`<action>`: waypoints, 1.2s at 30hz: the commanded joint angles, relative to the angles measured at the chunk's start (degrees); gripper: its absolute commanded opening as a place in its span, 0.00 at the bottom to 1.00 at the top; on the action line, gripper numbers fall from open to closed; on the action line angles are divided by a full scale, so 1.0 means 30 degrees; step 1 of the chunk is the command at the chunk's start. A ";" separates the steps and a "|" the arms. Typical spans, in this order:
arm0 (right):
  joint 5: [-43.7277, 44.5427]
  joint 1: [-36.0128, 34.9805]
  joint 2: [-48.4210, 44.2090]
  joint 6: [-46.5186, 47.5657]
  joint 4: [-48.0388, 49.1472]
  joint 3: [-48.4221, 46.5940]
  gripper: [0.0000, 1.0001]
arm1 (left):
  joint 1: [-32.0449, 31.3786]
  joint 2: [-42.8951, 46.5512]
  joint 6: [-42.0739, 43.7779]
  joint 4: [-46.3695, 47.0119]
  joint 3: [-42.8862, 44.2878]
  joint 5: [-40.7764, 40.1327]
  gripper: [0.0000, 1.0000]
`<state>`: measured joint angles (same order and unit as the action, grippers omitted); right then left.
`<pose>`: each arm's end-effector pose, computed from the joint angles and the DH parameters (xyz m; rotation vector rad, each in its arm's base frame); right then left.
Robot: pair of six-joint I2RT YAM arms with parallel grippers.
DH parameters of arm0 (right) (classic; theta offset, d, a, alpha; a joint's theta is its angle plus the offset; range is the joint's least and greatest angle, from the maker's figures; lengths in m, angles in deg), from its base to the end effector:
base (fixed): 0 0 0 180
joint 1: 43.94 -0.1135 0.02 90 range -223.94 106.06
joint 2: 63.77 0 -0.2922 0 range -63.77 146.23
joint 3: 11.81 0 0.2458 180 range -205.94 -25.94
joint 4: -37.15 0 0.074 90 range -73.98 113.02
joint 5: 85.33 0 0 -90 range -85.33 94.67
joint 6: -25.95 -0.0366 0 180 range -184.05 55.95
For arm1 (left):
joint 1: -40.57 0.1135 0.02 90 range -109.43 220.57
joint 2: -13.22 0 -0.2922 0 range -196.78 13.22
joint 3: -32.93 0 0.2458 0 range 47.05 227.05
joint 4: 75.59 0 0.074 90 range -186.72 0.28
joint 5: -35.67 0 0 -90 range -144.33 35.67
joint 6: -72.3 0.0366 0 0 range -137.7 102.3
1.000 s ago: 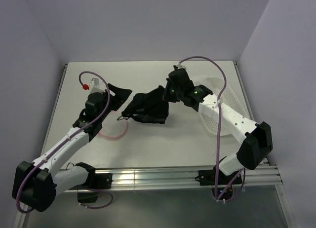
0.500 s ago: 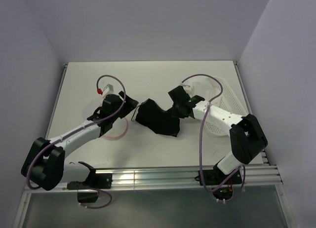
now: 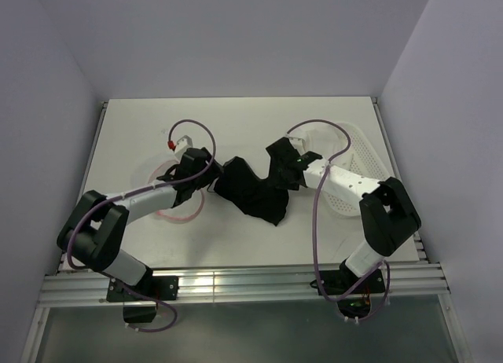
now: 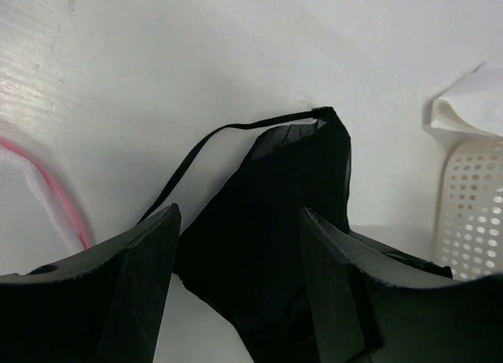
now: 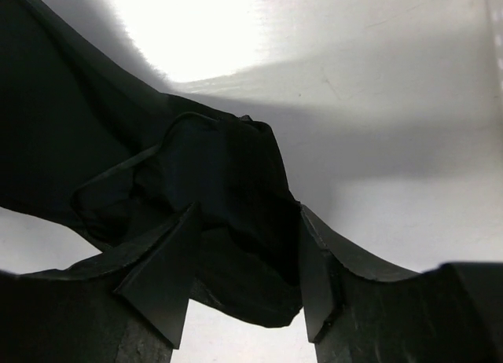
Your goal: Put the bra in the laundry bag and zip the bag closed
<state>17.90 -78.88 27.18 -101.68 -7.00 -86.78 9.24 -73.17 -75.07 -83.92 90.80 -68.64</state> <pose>0.2636 0.1740 0.2429 0.1405 2.5810 0.1663 0.2654 -0.1510 0.2221 -0.6445 2.1601 -0.5847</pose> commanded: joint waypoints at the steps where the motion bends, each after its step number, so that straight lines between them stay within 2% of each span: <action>1: -0.0544 0.0161 0.0237 -0.0114 0.0457 -0.0989 0.59 | -0.0074 -0.0906 0.0809 0.1139 0.0974 -0.0418 0.68; 13: -0.1393 0.1245 -0.0494 0.0003 0.1012 0.0152 0.60 | -0.0103 -0.3135 0.2596 0.3041 0.1385 -0.0331 0.68; 18: -0.1570 0.1392 -0.0670 0.0091 0.1188 0.0329 0.60 | -0.0074 -0.3867 0.3358 0.3953 0.1443 0.0081 0.65; 21: -0.1599 0.1480 -0.0583 0.0179 0.1218 0.0270 0.60 | -0.0045 -0.3870 0.3740 0.4890 0.1063 0.0314 0.58; 23: -0.1570 0.1538 -0.0525 0.0237 0.1218 0.0299 0.60 | -0.0015 -0.3840 0.3974 0.5212 0.0858 0.0607 0.48; 30: -0.1686 0.2445 -0.0992 0.0354 0.1656 0.1002 0.61 | -0.0044 -0.3635 0.4501 0.6971 -0.0051 0.2217 0.38; 36: -0.1832 0.2798 -0.1695 0.0472 0.1803 0.1441 0.70 | -0.0015 -0.3724 0.4649 0.7118 -0.0343 0.2512 0.29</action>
<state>12.48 -70.96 25.39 -101.00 -3.41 -83.06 9.24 -85.13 -62.48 -66.01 90.39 -62.80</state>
